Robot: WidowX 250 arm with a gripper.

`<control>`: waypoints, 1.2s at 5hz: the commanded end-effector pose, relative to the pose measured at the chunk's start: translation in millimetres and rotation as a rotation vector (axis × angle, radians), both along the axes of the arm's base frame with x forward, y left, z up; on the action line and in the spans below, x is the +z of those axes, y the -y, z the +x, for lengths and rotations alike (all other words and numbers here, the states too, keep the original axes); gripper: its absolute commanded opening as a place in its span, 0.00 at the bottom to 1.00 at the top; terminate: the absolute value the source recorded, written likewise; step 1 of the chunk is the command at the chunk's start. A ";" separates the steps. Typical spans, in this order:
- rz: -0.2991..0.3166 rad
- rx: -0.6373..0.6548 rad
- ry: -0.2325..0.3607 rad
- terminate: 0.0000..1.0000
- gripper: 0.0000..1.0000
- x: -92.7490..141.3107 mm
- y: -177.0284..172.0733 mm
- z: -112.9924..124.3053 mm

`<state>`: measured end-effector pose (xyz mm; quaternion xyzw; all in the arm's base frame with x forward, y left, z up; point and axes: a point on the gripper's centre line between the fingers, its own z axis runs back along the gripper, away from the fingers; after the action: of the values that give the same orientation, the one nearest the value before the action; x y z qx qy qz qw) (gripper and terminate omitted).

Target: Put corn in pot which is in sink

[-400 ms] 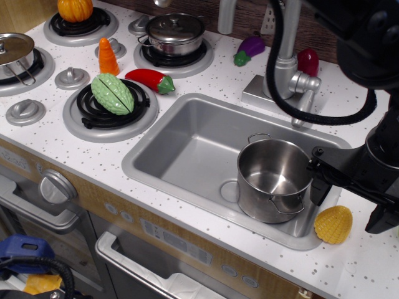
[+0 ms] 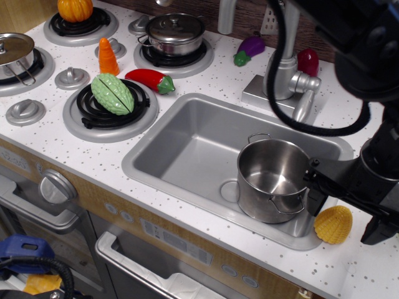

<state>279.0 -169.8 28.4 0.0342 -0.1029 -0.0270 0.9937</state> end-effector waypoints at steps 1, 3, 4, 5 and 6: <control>-0.084 0.002 0.048 0.00 1.00 -0.5 -10.4 11.1; -0.123 0.005 0.087 0.00 0.00 -9.0 -14.2 14.3; -0.118 0.011 0.099 0.00 0.00 -9.1 -11.5 13.9; -0.067 -0.040 0.102 0.00 0.00 1.6 -20.4 20.2; -0.011 -0.123 0.099 0.00 0.00 10.9 -38.6 30.4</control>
<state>306.6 -116.4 18.0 0.0359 -0.1195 -0.1159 0.9854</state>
